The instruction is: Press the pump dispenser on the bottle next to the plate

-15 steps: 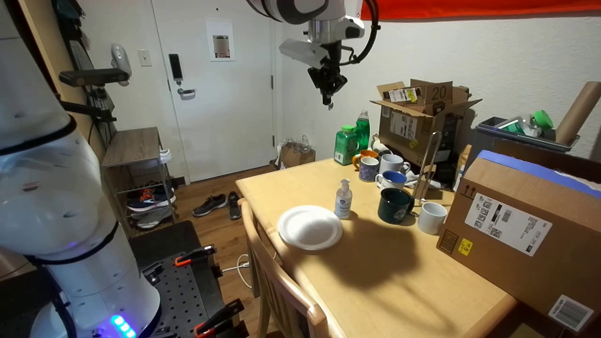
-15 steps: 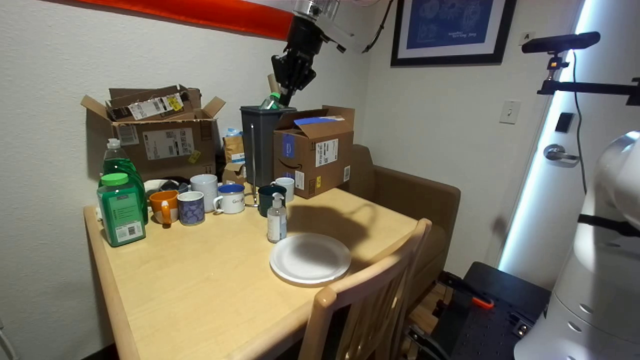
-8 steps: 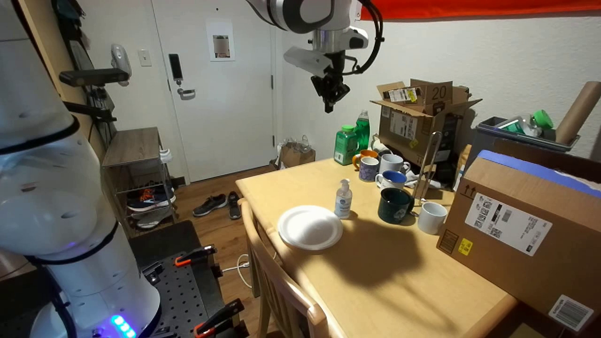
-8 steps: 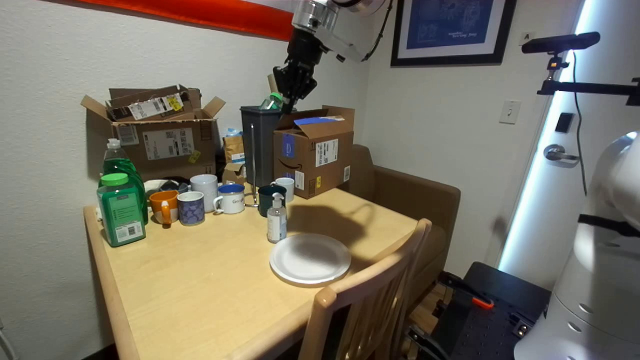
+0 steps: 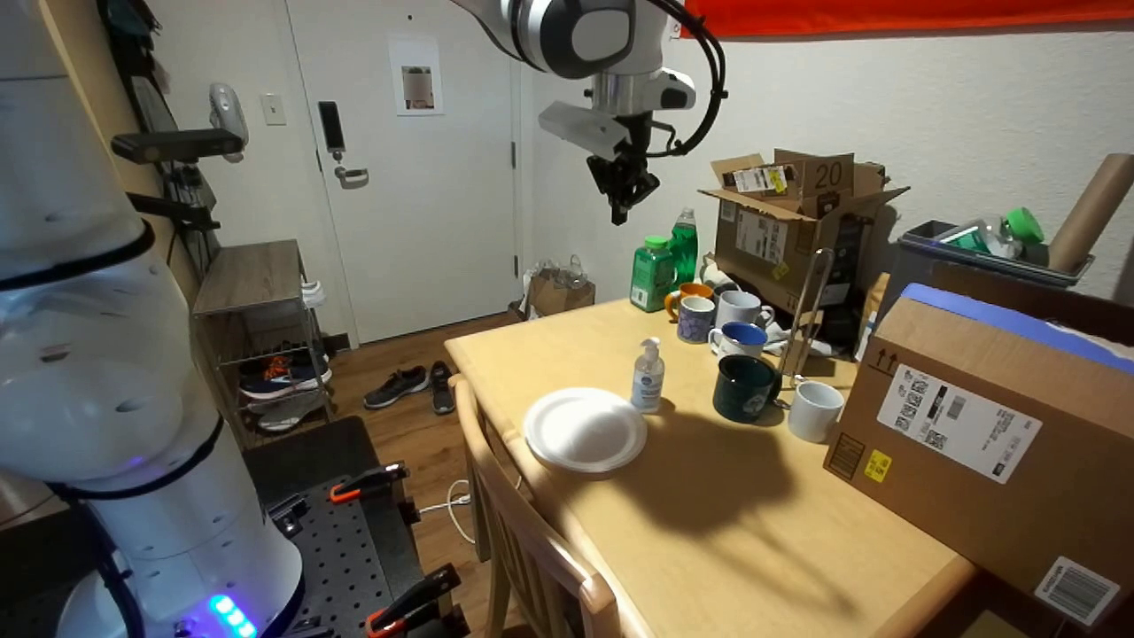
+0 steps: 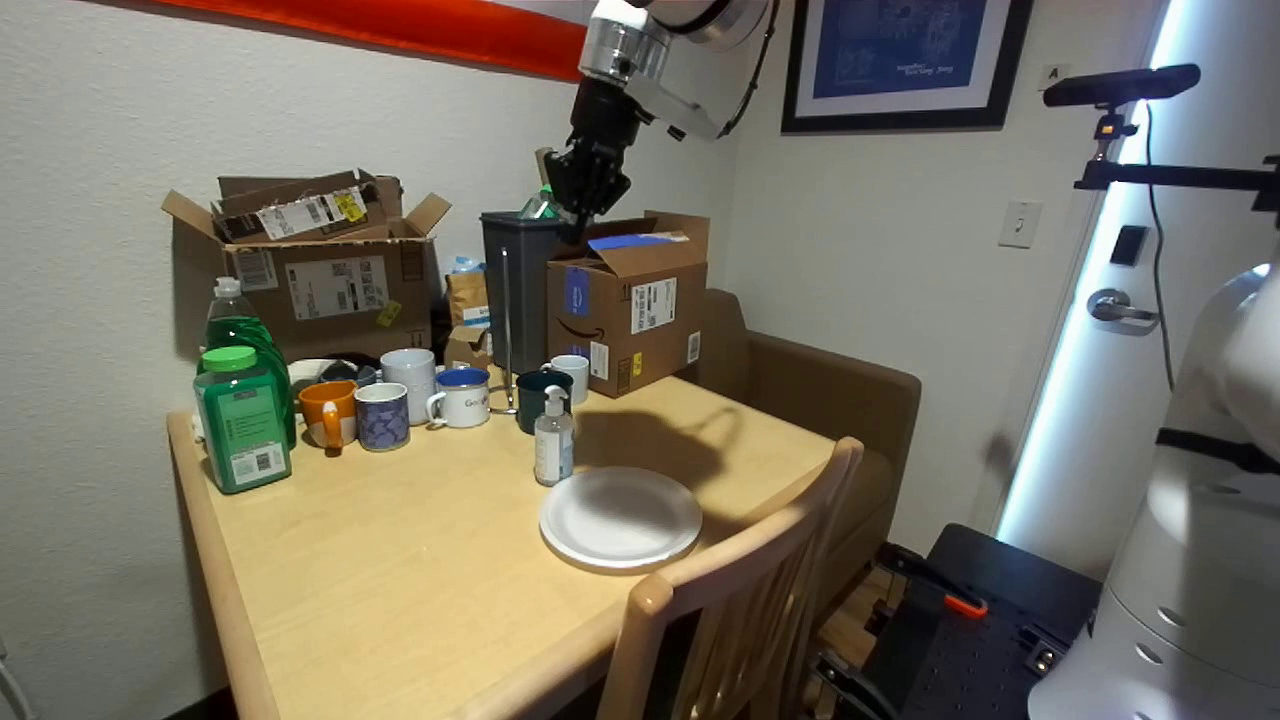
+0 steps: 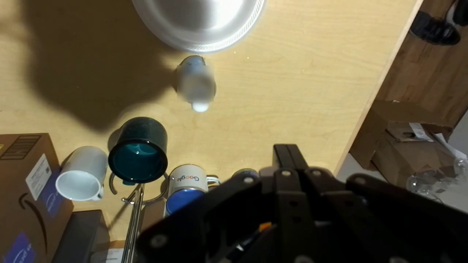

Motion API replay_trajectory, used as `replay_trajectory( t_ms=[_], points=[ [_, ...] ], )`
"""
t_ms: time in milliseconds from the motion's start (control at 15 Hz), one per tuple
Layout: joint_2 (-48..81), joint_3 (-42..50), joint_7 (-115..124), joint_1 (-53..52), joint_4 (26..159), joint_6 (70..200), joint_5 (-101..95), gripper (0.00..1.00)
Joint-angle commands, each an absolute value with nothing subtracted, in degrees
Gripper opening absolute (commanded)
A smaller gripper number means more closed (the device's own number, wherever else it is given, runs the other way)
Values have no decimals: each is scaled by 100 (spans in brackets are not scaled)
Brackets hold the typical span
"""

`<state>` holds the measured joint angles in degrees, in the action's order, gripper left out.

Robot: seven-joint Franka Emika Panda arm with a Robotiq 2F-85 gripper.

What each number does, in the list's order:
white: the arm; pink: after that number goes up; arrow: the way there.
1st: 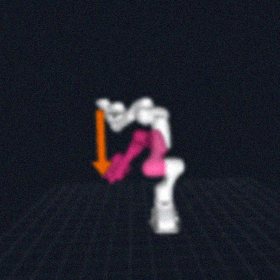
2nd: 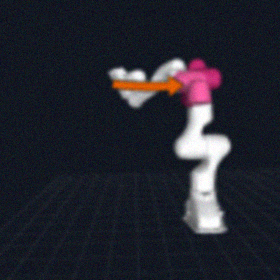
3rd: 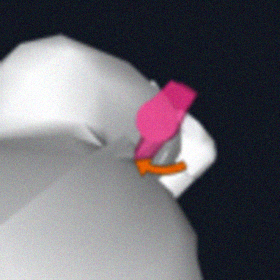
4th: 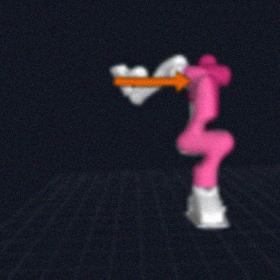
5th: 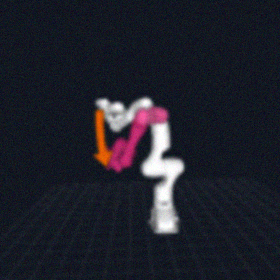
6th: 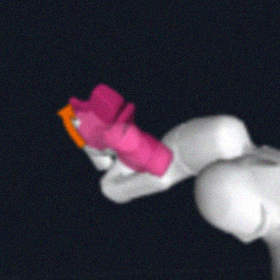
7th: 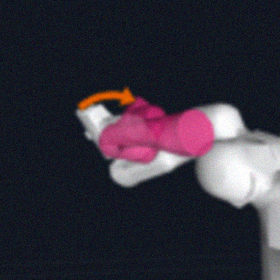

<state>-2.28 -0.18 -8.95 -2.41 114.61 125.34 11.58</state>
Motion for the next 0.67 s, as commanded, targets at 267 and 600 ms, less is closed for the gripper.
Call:
replay_trajectory(
  t_ms=[267, 600],
  points=[
    [-226, -50, -890, -211, 11448, 12517, 1156, 0],
    [-151, -22, -1000, -192, 11457, 12629, 1320, 0]
  ],
)
